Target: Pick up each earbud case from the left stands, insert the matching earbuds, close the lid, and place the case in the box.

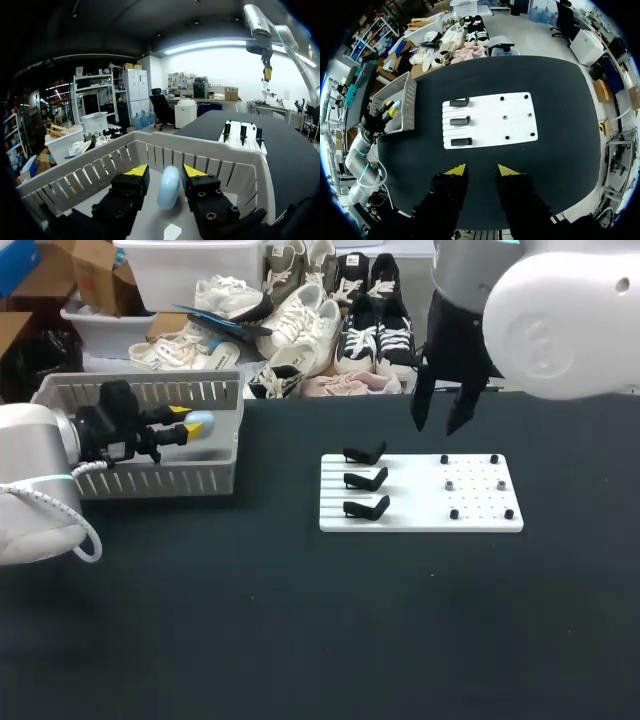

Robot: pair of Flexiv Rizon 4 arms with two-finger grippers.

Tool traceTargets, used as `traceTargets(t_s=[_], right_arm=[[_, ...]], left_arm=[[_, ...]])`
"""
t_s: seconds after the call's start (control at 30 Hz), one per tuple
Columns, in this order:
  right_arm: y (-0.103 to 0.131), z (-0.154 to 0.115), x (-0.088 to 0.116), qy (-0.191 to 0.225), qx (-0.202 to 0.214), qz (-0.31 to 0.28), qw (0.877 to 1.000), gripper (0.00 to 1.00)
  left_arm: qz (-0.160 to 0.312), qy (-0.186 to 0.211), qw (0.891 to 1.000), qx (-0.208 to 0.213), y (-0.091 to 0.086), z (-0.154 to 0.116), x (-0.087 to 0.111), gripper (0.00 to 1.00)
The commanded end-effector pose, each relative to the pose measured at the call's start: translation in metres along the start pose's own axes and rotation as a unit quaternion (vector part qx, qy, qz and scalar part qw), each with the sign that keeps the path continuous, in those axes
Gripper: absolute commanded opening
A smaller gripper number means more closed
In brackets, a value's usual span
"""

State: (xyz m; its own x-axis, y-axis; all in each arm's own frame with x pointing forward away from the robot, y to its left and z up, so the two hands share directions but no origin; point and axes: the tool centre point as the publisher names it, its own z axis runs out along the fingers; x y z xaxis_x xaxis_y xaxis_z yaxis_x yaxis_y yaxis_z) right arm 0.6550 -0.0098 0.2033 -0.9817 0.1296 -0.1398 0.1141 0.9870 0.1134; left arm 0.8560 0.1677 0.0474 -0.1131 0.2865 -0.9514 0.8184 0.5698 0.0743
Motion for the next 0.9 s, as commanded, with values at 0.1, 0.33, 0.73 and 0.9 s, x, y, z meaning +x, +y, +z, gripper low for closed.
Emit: traceTargets(t_s=[0.1, 0.33, 0.73, 0.9], right_arm=[[0.001, 0.003, -0.002, -0.005, -0.007, -0.004, 1.0, 0.34], [-0.003, 0.002, -0.005, -0.016, -0.018, -0.013, 1.0, 0.35], [-0.037, -0.016, -0.014, -0.094, -0.099, -0.021, 0.99, 0.39], [-0.064, -0.013, -0.015, -0.118, -0.141, -0.02, 0.983, 0.4]], left_arm=[[0.005, -0.019, 1.0, 0.008, -0.005, -0.015, -0.014, 1.0], [0.021, -0.047, 0.999, 0.016, -0.027, -0.027, -0.04, 1.0], [0.021, -0.07, 0.997, 0.029, -0.087, -0.034, -0.099, 1.0], [0.02, -0.063, 0.996, 0.052, -0.128, -0.018, -0.127, 1.0]])
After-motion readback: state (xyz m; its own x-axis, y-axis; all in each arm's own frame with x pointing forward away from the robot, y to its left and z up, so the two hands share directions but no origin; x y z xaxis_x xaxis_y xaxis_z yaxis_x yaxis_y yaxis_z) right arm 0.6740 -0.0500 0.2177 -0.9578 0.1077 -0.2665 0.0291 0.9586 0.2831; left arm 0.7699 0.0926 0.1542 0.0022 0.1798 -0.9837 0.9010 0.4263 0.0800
